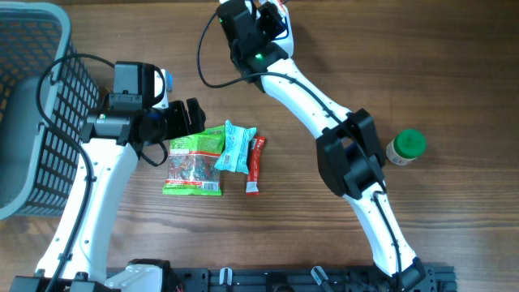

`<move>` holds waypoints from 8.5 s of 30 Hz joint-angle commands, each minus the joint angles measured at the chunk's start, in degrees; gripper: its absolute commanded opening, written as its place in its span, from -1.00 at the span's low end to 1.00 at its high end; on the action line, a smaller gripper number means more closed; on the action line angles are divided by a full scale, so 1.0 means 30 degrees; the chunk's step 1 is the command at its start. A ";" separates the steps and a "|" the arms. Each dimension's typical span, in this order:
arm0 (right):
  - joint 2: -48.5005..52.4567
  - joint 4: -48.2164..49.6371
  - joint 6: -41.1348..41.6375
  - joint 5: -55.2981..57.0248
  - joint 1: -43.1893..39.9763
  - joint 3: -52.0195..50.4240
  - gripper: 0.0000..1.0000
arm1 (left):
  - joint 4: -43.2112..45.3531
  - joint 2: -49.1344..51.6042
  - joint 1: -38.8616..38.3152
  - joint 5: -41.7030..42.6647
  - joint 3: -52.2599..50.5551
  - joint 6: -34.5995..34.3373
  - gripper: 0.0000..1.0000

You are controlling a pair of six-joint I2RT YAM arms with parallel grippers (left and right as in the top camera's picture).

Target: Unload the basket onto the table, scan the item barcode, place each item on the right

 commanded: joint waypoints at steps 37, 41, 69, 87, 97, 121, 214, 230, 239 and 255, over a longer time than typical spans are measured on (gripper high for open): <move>-0.9180 -2.2076 1.1242 -1.6116 -0.4976 -0.0736 -0.91 | 0.0044 0.0051 -0.0087 0.0211 0.0066 -0.0160 1.00; -0.9180 -2.2025 1.1242 -1.6815 -0.6426 -0.3483 -0.91 | 0.0044 0.0051 -0.0087 0.0211 0.0066 -0.0168 1.00; -0.9304 -2.0130 1.2182 -2.0400 -0.8699 -0.9785 0.25 | 0.0044 0.0051 -0.0087 0.0211 0.0066 -0.0160 1.00; -0.9304 -1.4936 1.4243 -1.5963 -0.7526 -1.5489 0.27 | 0.0044 0.0051 -0.0087 0.0211 0.0066 -0.0160 1.00; -1.0273 -1.5948 1.2597 -1.9948 -0.7278 -1.5161 0.14 | 0.0044 0.0051 -0.0087 0.0211 0.0066 -0.0168 1.00; -1.2706 -0.7592 2.2345 -2.2396 0.0707 -1.8841 -0.21 | 0.0044 0.0051 -0.0087 0.0211 0.0066 -0.0160 1.00; -1.4732 -0.8123 1.8360 -1.9096 -0.1734 -2.3605 -0.18 | 0.0044 0.0051 -0.0087 0.0211 0.0066 -0.0160 1.00; -1.4243 -0.8029 1.8746 -1.8746 -0.1719 -2.3343 -0.10 | 0.0044 0.0051 -0.0087 0.0211 0.0066 -0.0160 1.00; -1.3187 -0.7621 1.9205 -1.8877 -0.0954 -2.3343 -0.77 | 0.0044 0.0051 -0.0087 0.0211 0.0066 -0.0160 1.00; -1.3500 -0.9384 1.4695 -1.9686 -0.2878 -2.3081 -0.92 | 0.0044 0.0051 -0.0087 0.0211 0.0066 -0.0160 1.00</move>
